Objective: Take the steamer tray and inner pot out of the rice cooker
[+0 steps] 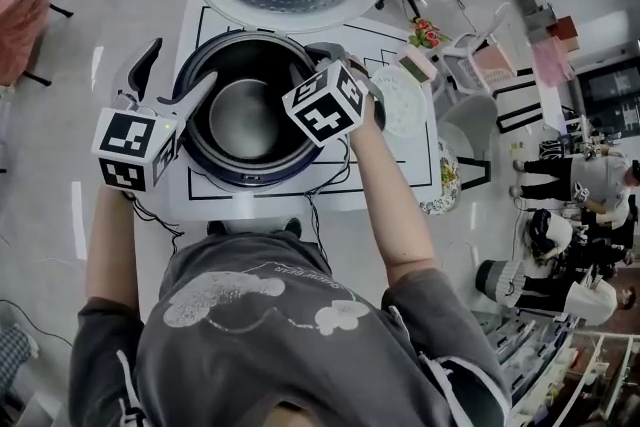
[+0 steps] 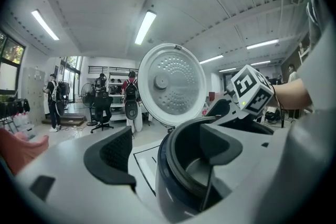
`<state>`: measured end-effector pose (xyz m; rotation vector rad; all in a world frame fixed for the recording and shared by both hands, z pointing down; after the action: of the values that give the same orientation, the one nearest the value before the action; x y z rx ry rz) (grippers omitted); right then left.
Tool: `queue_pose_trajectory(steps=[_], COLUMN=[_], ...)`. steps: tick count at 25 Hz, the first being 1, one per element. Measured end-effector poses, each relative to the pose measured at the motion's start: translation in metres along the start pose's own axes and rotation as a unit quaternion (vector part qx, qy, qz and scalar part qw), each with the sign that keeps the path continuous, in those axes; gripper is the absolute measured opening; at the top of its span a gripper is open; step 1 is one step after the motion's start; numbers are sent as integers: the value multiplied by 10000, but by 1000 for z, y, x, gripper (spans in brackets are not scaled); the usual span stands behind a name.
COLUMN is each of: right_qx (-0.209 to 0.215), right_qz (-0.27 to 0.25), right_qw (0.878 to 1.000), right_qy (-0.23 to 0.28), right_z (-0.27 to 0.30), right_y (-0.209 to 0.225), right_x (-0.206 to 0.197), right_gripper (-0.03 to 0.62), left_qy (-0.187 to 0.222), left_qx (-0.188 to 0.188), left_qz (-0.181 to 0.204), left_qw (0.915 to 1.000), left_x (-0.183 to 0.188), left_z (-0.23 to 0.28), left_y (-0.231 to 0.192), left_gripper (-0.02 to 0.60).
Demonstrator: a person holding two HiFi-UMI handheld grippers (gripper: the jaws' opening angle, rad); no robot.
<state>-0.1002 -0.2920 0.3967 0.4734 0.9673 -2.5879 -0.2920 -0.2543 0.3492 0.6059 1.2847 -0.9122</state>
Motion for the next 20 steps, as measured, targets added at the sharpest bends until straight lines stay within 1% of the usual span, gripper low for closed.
queue_pose_trajectory(steps=[3, 6, 11, 13, 15, 17, 19, 20], right_qx=[-36, 5, 23, 14, 4, -7, -23, -30], right_qz=[52, 128, 219, 201, 184, 193, 201, 202], right_qw=[9999, 9997, 9994, 9993, 9993, 9992, 9992, 9991], right_qy=[126, 205, 279, 308, 322, 337, 354, 363], right_z=[-5, -7, -15, -16, -17, -18, -20, -21], right_y=[4, 6, 10, 10, 9, 9, 10, 10], right_x=[6, 7, 11, 14, 16, 17, 19, 20], right_gripper=[123, 118, 114, 114, 114, 112, 112, 112], left_qy=[-107, -303, -679, -1084, -1623, -2033, -2291, -2381], left_qx=[-60, -160, -547, -733, -839, -828, -777, -722], left_qz=[134, 295, 610, 852, 1148, 1378, 1561, 1671], left_qw=[9998, 9990, 9943, 9877, 9764, 9658, 9577, 9540], left_x=[-2, -5, 0, -7, -17, -25, -28, -30], left_z=[7, 17, 39, 51, 61, 69, 76, 77], left_y=[-1, 0, 9, 13, 15, 13, 10, 9], left_gripper=[400, 399, 399, 399, 399, 397, 394, 372])
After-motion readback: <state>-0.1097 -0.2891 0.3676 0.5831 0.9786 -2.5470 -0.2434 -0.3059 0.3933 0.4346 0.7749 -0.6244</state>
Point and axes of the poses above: the fingertips, and each gripper's own axes: z forward along the fingers, y to its right, x out of its top, the point moved 3 cm from there along -z, backward along the fingers, and after that the axes turned 8 degrees about -z, right-handed, at the moved point
